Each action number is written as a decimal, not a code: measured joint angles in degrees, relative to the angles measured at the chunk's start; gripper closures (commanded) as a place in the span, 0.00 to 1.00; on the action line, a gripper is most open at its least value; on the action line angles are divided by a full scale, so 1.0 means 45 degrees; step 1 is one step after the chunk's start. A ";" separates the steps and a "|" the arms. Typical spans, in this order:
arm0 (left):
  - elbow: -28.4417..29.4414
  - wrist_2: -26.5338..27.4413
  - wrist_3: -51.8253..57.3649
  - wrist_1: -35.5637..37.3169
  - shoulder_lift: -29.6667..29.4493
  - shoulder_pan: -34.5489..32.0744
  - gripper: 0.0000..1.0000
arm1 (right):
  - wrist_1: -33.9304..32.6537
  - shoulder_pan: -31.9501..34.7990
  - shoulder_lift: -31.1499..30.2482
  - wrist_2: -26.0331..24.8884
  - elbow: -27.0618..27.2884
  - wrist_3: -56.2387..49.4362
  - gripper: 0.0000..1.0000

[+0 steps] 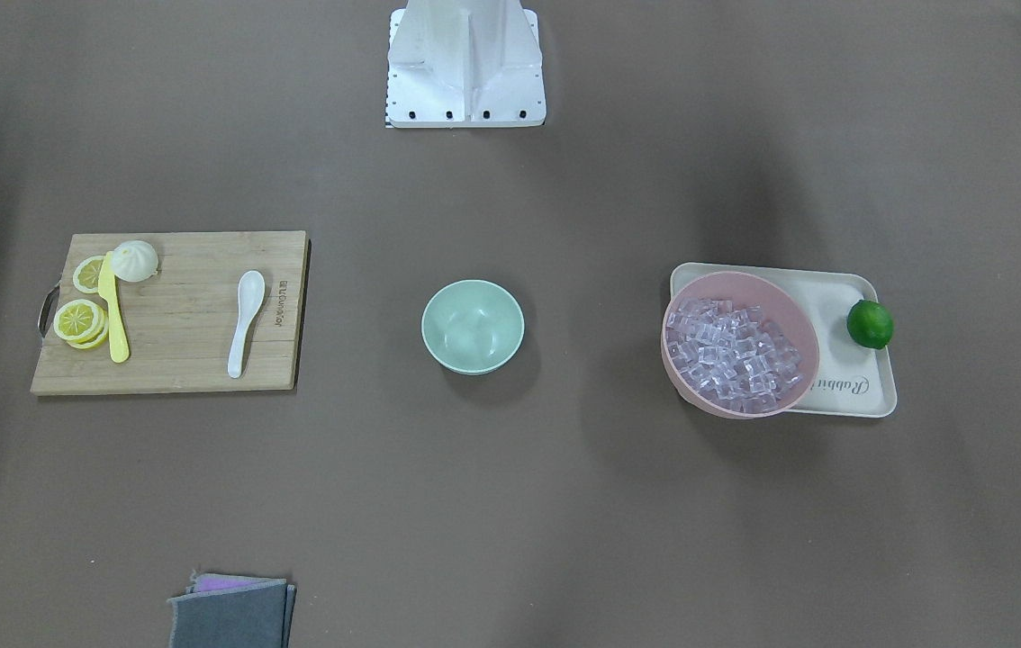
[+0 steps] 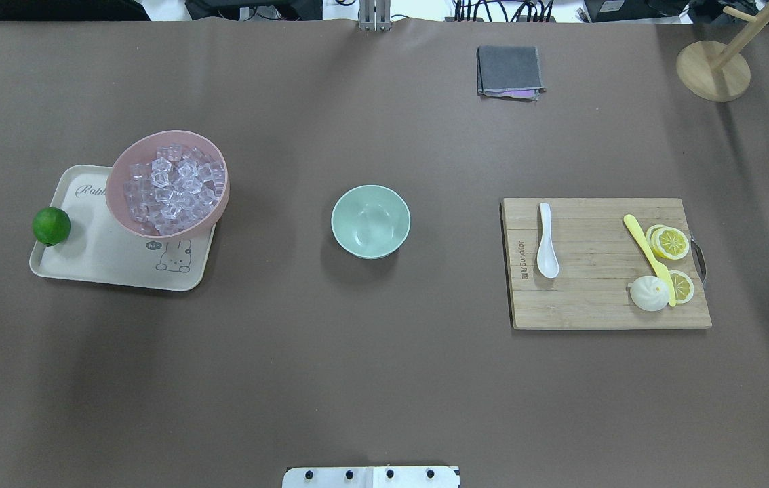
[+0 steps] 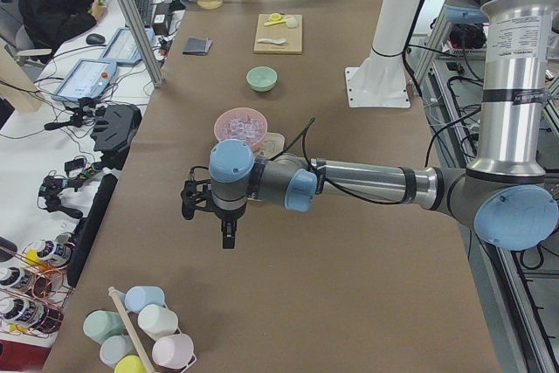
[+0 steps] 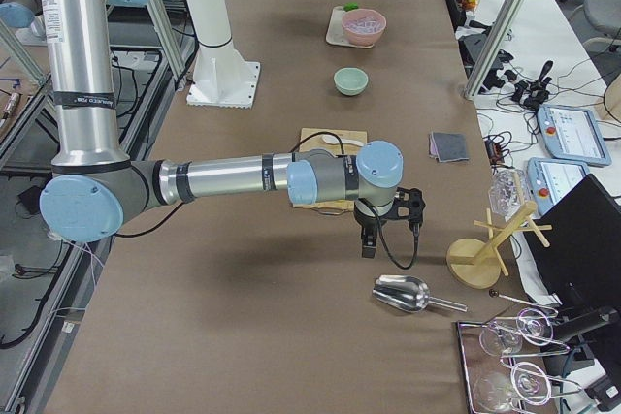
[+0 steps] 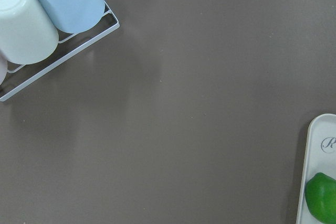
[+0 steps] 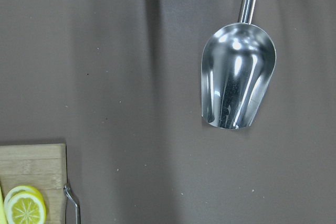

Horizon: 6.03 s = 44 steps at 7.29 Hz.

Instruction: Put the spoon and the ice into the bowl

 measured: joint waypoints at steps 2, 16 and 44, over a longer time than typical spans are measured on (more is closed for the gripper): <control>-0.0040 0.0013 -0.0034 -0.1946 0.0096 0.0092 0.02 | 0.0190 -0.0024 0.0072 0.0105 0.0158 -0.0005 0.00; -0.1256 0.3173 -0.7088 -0.5342 -0.2975 0.7060 0.03 | 0.5517 -0.5724 0.1070 -0.1871 0.1458 0.8752 0.00; 0.0815 0.5196 -0.8159 -0.5371 -0.4512 0.9744 0.42 | 0.5452 -0.7406 0.2266 -0.3058 0.1325 1.0210 0.00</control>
